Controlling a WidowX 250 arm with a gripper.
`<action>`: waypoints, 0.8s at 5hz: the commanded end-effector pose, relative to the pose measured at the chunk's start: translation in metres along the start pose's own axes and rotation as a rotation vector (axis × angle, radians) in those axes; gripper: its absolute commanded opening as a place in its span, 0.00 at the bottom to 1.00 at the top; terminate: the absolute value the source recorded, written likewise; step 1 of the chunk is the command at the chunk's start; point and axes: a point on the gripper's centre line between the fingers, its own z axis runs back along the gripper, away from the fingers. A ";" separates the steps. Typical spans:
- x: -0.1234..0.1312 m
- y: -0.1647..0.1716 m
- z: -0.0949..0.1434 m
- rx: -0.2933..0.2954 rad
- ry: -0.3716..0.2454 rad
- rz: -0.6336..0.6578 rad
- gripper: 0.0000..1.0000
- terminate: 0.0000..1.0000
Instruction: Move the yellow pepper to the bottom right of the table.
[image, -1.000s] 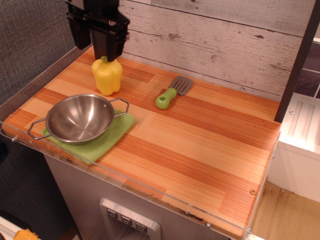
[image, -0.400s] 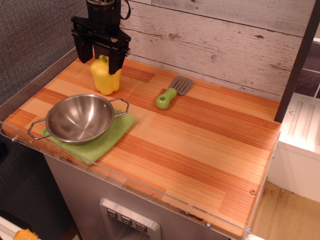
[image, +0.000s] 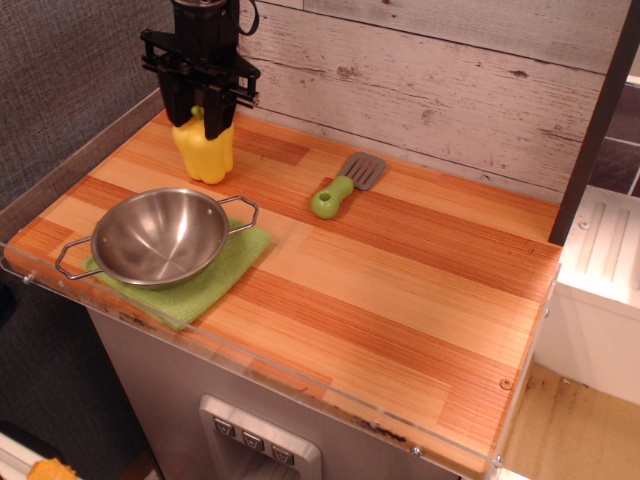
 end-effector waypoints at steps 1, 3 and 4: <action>-0.002 0.002 0.016 0.009 -0.034 -0.006 0.00 0.00; -0.011 -0.008 0.046 -0.005 -0.106 0.006 0.00 0.00; -0.026 -0.042 0.081 -0.127 -0.218 -0.041 0.00 0.00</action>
